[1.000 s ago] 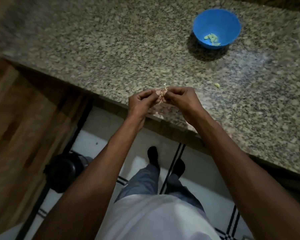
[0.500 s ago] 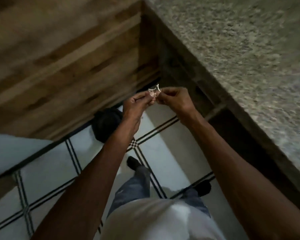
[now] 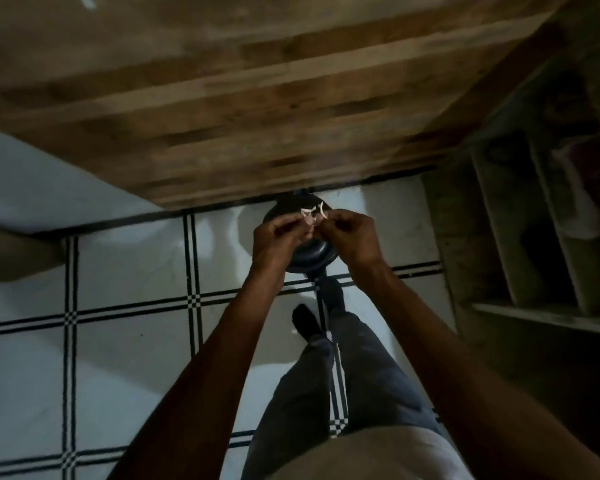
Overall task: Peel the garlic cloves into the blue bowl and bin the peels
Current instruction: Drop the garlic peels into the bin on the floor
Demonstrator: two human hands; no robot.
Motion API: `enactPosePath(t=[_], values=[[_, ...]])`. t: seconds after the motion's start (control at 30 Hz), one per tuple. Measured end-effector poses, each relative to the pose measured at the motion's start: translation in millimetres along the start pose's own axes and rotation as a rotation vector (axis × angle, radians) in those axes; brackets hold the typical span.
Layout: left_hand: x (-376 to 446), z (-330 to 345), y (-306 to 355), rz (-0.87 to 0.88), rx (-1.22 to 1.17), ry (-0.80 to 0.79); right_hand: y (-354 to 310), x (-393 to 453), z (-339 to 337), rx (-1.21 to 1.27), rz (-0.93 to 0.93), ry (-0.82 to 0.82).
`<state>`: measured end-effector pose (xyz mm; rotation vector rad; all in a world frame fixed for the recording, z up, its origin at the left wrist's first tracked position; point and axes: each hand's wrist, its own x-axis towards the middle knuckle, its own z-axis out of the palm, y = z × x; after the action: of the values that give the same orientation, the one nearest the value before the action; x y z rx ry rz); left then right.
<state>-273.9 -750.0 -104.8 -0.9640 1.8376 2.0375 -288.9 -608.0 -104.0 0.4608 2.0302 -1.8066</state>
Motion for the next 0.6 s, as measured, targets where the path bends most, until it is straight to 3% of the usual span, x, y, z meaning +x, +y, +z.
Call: enactPosePath(t=[0.37,0.6], values=[[100.5,-38.7,-51.9,-0.086,0.076,0.123,54.8,98.3,67.3,-0.193,0.133,-0.166],[146.9,-40.2,-101.8,-0.186,-0.036,0.123,95.7,139.3,71.5,-0.151,0.258,-0.171]])
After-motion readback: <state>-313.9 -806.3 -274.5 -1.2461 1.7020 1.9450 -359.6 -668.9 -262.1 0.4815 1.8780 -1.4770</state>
